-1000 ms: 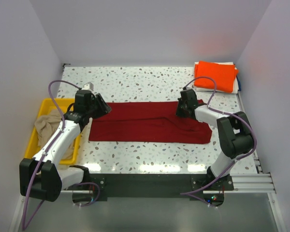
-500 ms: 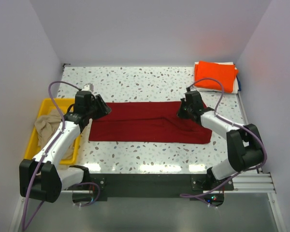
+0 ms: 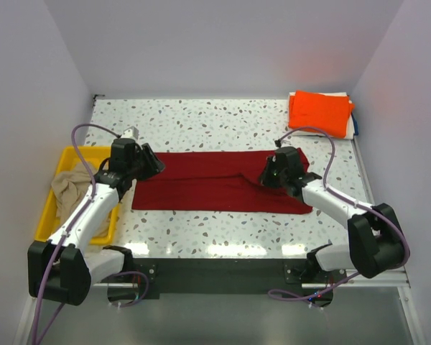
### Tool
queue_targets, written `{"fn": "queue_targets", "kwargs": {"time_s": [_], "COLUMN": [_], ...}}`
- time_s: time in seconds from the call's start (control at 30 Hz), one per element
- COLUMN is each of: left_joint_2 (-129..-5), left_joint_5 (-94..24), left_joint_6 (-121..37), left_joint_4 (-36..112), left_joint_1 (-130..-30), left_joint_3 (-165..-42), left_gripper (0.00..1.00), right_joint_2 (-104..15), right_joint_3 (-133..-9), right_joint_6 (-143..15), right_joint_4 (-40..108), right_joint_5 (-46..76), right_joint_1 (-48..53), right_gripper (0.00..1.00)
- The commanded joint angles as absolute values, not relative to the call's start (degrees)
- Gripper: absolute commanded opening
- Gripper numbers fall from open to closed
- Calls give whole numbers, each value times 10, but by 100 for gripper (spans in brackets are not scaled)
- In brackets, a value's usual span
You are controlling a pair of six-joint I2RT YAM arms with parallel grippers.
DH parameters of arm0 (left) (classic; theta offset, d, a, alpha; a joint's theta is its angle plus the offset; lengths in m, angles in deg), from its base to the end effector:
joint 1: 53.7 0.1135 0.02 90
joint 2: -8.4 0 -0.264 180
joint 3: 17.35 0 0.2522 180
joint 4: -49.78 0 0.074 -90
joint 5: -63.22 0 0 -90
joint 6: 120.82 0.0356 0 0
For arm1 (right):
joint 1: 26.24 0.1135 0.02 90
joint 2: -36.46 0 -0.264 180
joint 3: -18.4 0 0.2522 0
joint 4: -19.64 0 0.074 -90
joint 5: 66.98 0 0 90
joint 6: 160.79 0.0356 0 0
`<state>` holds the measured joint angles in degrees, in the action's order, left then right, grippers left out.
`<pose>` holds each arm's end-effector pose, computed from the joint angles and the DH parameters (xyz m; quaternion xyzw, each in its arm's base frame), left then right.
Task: Fold and stack the t-shirts
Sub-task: Fold the tshirt
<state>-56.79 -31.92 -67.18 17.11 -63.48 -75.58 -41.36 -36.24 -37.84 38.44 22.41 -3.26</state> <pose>0.2398 -0.0446 0.2528 -0.1892 0.8842 -0.2039 0.3752 0.2554 0.1087 0.1990 0.0772 0.9102 0.1951 0.3571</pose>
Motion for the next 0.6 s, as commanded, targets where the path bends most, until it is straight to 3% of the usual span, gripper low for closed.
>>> {"fn": "queue_targets", "kwargs": {"time_s": [0.0,0.57], "left_joint_2": [-551,-532], "left_joint_5": [-327,-323], "left_joint_6": [-668,-680], "left_joint_4": [182,185], "left_joint_1": [-635,-635], "left_joint_3": [-747,-710], "left_gripper": [49,49], "right_joint_2": [-393,-425], "right_joint_3": [-350,-332], "right_joint_6": [-362,-348], "right_joint_4": [358,336], "right_joint_5": [228,256], "right_joint_1": [-15,53], "right_gripper": [0,2]}}
